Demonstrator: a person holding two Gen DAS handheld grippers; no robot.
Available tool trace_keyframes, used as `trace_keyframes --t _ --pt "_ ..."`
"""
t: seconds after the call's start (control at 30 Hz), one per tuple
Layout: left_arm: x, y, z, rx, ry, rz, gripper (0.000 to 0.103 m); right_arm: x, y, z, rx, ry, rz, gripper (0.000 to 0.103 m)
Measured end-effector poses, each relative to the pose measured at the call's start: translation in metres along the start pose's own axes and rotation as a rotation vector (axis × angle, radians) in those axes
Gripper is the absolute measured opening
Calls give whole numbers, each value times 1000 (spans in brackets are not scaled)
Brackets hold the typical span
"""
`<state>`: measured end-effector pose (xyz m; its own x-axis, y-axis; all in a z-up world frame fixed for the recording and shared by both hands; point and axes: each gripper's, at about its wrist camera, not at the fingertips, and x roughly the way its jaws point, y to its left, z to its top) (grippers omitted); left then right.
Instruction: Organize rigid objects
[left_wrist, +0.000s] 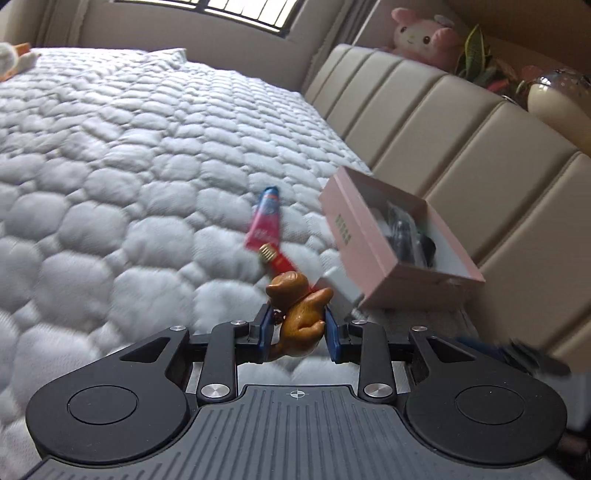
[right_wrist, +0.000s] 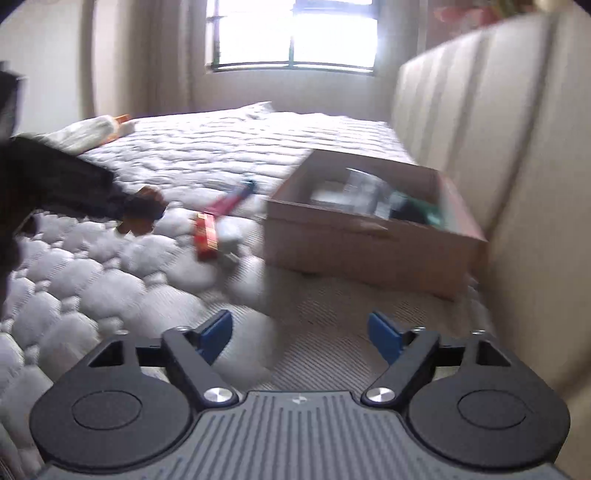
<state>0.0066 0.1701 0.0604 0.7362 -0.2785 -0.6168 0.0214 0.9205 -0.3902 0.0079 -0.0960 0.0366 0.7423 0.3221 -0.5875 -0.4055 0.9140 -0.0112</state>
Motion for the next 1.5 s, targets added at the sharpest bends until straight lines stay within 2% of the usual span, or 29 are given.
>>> trace_keyframes --t 0.13,0.27,0.4,0.6,0.77,0.87,0.97,1.03,1.07,1.2,1.23,1.27,1.37,1.5 --pt "-17 14 -17 -3 20 67 32 30 30 27 -56 32 14 53" --pt "-26 28 -26 -24 26 69 32 50 62 56 -137 32 39 53" --pt "-29 36 -33 -28 39 72 32 72 80 74 -185 43 -9 50" --pt "-32 41 -33 -21 33 92 32 127 87 125 -67 125 30 50" --pt "-31 43 -33 -6 45 95 32 187 88 154 56 166 -63 50" --pt "-29 44 -33 -6 50 83 32 217 92 158 62 193 -144 50" --pt "-27 46 -33 -13 53 71 32 236 96 153 42 235 -161 50" --pt "-26 46 -33 -14 56 63 32 236 98 149 32 227 -160 48" --pt "-25 45 -33 -13 57 60 32 234 100 148 19 219 -155 37" --pt "-26 42 -33 -9 56 53 32 210 109 151 -61 178 -98 26" --pt "-27 41 -33 -6 55 53 32 200 112 152 -89 157 -79 3" --pt "-27 39 -33 -3 55 52 32 189 114 152 -110 143 -64 1" --pt "-30 31 -34 11 52 44 32 150 112 155 -103 92 9 1" --pt "-34 19 -37 27 49 33 32 100 109 153 -137 32 62 1"
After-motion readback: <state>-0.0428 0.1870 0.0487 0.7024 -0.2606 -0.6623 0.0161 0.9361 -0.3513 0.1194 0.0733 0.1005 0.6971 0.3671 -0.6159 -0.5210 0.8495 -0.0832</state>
